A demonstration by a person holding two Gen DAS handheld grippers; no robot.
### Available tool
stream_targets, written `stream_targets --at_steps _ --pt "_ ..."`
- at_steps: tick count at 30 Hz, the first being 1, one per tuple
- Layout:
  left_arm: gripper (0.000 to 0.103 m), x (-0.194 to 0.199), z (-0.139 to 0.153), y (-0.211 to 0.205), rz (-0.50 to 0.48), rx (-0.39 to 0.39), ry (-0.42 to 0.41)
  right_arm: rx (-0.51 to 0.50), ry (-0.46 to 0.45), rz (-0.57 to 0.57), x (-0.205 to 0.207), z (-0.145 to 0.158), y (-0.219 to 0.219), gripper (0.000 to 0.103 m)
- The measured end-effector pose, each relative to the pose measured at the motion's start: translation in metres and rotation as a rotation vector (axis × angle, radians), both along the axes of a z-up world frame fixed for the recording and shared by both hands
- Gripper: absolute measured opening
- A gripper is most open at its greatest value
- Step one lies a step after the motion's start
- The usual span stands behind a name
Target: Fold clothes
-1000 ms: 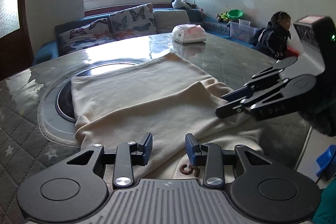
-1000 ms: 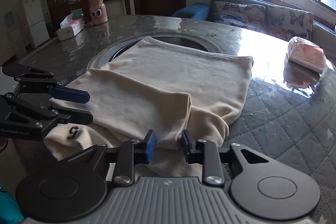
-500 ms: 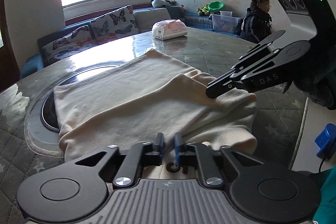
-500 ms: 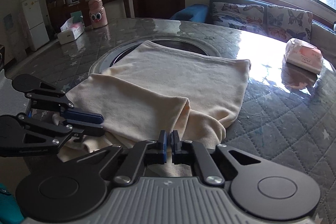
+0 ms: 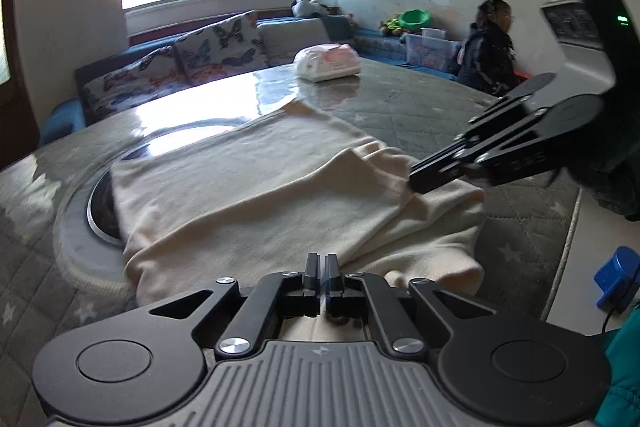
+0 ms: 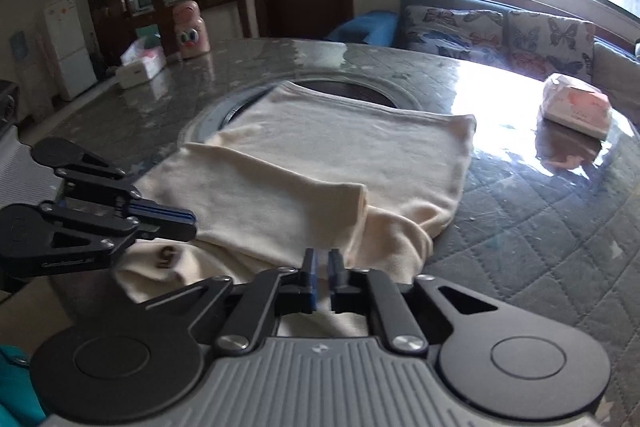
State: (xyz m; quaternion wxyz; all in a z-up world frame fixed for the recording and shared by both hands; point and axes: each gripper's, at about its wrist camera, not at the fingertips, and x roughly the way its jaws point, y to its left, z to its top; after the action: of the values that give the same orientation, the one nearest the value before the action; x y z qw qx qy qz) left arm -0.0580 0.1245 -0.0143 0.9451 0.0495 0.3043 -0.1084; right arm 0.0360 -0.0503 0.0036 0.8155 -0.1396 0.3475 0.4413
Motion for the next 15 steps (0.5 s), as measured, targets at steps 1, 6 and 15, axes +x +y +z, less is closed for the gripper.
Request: stream_targets --at_steps 1,6,15 --pt "0.009 0.001 0.001 -0.003 -0.013 0.005 -0.010 0.000 0.005 -0.007 0.002 -0.001 0.000 0.011" --pt "0.022 0.011 -0.005 -0.017 -0.053 0.062 -0.001 -0.012 0.022 0.007 0.009 -0.008 0.003 0.028" --pt "0.002 0.017 -0.008 -0.012 -0.041 0.058 0.017 0.032 0.051 0.020 0.014 -0.005 0.003 0.004"
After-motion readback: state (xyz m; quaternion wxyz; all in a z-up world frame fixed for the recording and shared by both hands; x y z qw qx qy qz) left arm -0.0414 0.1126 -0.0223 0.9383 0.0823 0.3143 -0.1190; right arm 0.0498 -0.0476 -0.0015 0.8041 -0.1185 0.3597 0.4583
